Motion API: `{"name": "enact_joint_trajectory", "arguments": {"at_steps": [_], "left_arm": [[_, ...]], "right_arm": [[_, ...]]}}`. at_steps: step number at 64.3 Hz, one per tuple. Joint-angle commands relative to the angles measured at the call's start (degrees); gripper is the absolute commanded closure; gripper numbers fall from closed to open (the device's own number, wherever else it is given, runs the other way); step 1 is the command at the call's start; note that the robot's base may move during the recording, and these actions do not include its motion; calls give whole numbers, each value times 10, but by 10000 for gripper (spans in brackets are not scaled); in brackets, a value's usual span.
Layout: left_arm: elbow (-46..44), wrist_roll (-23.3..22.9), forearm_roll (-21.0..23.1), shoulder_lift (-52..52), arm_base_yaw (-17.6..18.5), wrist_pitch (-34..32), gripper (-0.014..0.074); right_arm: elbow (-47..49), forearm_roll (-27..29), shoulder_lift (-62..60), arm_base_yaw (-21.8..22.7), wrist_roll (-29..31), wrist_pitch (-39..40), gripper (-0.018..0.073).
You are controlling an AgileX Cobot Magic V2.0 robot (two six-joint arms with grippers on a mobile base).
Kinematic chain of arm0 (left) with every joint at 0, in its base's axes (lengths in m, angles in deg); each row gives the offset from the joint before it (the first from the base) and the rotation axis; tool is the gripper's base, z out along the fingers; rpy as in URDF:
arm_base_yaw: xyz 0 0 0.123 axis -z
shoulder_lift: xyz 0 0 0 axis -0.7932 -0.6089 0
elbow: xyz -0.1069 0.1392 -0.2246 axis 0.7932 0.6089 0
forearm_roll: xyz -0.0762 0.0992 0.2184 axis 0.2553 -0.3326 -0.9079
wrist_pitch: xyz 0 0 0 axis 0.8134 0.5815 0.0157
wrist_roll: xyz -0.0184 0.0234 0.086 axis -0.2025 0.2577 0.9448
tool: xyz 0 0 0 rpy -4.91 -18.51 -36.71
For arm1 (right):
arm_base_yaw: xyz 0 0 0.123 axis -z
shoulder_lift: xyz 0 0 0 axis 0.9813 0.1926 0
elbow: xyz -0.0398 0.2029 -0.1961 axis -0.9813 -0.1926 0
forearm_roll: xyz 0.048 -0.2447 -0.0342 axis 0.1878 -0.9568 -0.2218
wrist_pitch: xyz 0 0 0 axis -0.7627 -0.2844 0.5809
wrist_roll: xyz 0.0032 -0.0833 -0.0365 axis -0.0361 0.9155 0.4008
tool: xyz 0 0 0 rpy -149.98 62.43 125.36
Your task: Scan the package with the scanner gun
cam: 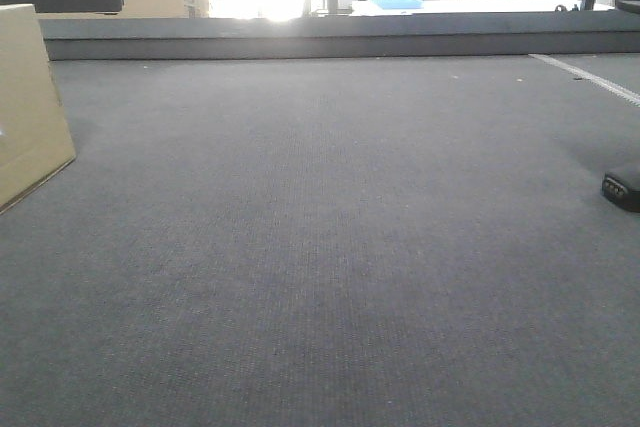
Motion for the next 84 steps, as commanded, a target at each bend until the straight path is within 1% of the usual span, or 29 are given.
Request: {"name": "enact_joint_trajectory", "arguments": {"at_steps": [1, 6, 12, 20, 26, 33, 38, 45, 50, 57, 63, 84], "left_arm": [[39, -7, 18, 38, -3, -36, 708], [83, -7, 28, 71, -3, -84, 708], [148, -7, 42, 111, -3, -168, 708], [223, -7, 63, 162, -3, -257, 708], [286, -7, 63, 200, -3, -316, 708], [342, -7, 63, 244, -3, -366, 708], [373, -7, 63, 279, -3, -367, 708], [396, -7, 63, 327, -3, -354, 708], [401, -7, 63, 364, -3, -348, 708], [401, -7, 63, 401, -3, -322, 708], [401, -7, 63, 419, -3, -309, 708], [401, -7, 63, 428, -3, -320, 708]], "right_arm": [[5, -6, -4, -1, 2, 5, 728], [5, -6, -4, -1, 2, 5, 728], [5, -6, -4, -1, 2, 5, 728], [5, 1, -4, -1, 2, -4, 728], [5, 22, -4, -1, 2, -29, 728], [5, 23, -15, -1, 2, -35, 728], [5, 23, -28, -1, 2, -44, 728], [5, 23, -58, -1, 2, -86, 728], [5, 23, -88, -1, 2, -104, 728], [5, 23, -125, -1, 2, -129, 728], [5, 23, -146, -1, 2, -133, 728], [5, 23, -165, -1, 2, -128, 728]]}}
